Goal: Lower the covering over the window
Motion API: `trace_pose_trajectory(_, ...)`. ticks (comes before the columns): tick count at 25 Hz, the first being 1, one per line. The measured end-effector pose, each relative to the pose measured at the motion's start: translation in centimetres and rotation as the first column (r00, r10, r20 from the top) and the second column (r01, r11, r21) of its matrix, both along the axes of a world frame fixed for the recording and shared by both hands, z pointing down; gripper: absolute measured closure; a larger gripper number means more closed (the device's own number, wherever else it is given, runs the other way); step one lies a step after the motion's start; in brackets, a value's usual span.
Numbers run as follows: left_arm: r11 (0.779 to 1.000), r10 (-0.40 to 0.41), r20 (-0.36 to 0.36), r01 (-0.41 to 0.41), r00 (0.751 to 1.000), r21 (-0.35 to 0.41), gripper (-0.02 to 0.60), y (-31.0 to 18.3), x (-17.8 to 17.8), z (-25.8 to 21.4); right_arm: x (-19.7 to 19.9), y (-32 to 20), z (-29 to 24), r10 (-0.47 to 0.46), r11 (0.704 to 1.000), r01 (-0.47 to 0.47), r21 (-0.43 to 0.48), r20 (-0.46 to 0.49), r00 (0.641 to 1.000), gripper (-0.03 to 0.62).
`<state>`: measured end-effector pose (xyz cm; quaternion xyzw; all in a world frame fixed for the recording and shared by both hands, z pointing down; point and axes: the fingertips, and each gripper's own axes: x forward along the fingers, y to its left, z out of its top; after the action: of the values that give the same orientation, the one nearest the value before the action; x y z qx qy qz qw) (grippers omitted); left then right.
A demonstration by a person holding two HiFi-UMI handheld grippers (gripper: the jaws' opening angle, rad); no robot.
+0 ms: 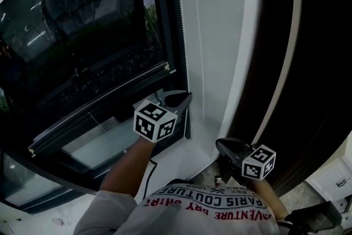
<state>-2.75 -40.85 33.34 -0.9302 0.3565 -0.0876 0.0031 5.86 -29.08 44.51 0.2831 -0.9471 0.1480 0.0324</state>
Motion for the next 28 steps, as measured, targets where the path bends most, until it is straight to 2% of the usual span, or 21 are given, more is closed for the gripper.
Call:
trace_pose_trajectory(3, 0.999, 0.007, 0.05, -0.006, 0.999, -0.037, 0.575, 1.4, 0.7, 3.3, 0.0, 0.5, -0.2, -0.004, 1.0, 0.004, 0.005, -0.003, 1.0, 0.589)
trace_pose_trajectory(5, 0.997, 0.01, 0.028, -0.008, 1.0, -0.082, 0.575, 2.1, 0.9, 5.9, 0.3, 0.7, -0.1, -0.001, 1.0, 0.001, 0.001, -0.009, 1.0, 0.589)
trace_pose_trajectory(8, 0.994, 0.004, 0.01, -0.003, 1.0, -0.111, 0.575, 2.7, 0.7, 8.1, 0.3, 0.8, 0.0, -0.001, 1.0, 0.001, -0.006, -0.012, 1.0, 0.589)
trace_pose_trajectory(13, 0.993, -0.004, -0.005, 0.003, 1.0, -0.115, 0.574, 3.1, 0.1, 9.2, -1.6, 0.1, -0.8, -0.053, 0.998, 0.055, 0.027, -0.043, 0.998, 0.589)
trace_pose_trajectory(19, 0.992, 0.033, -0.004, -0.033, 0.999, -0.12, 0.574, 3.8, 0.5, 9.4, -4.0, -2.1, -3.3, -0.132, 0.987, 0.138, 0.087, -0.066, 0.989, 0.589)
trace_pose_trajectory(22, 0.987, 0.067, -0.01, -0.068, 0.998, -0.143, 0.574, 4.4, 0.9, 9.5, -5.4, -3.3, -5.7, -0.185, 0.974, 0.192, 0.119, -0.063, 0.981, 0.506)
trace_pose_trajectory(28, 0.984, 0.098, -0.021, -0.1, 0.995, -0.146, 0.574, 4.5, 1.6, 9.1, -7.7, -6.7, -11.3, -0.219, 0.943, 0.237, 0.233, -0.102, 0.97, 0.458)
